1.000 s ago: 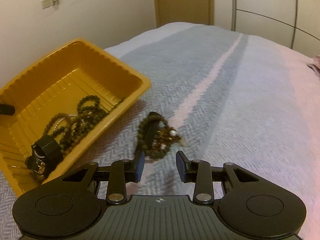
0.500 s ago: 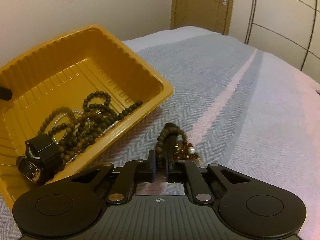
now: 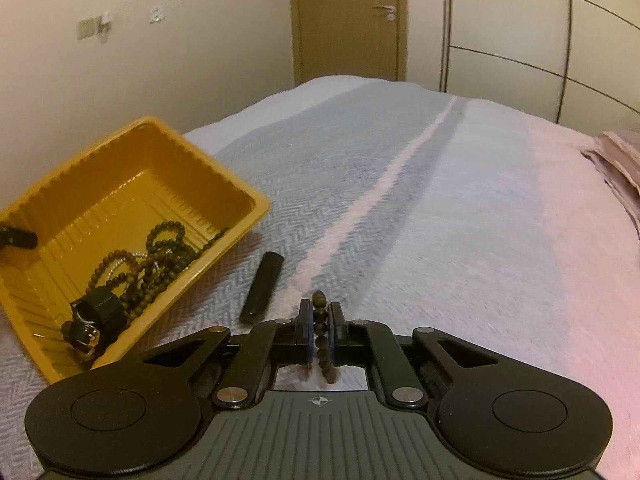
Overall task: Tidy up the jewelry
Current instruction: 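Carry the dark bead bracelet into the tray and open the right tool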
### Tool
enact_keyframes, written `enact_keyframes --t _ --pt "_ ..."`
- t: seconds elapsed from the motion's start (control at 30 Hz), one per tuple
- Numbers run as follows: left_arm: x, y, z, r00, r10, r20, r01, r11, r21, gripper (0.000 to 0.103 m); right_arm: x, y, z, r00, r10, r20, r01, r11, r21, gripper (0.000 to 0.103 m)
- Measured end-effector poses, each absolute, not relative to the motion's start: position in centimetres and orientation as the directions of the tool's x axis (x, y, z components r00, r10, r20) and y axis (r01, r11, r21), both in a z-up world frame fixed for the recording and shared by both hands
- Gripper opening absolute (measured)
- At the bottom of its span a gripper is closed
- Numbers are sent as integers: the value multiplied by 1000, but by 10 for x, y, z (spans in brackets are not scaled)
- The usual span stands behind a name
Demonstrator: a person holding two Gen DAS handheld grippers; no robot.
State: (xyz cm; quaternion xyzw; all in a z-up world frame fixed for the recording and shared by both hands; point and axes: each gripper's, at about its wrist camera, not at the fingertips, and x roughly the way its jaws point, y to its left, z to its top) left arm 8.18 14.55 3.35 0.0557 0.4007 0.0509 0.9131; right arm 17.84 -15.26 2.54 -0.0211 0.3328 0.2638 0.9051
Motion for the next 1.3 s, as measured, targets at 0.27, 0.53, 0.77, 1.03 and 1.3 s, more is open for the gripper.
enact_keyframes --t 0.27,0.53,0.77,1.03,1.3 --pt "82 145 33 675 139 -725 -49 988 144 4 170 -189 39 663 443 -604 -436 884 170 7" --pt "82 145 33 674 140 -725 -48 988 145 4 166 -190 47 658 446 -607 -453 878 155 7" --pt "82 145 33 674 139 -725 -49 988 144 4 161 -162 62 626 518 -583 -534 829 163 7" --pt "81 145 33 674 138 -726 -47 988 144 4 159 -105 79 550 633 -544 -651 733 195 7" --pt "81 146 33 674 137 -726 -47 989 142 4 162 -58 85 493 698 -519 -718 663 211 7"
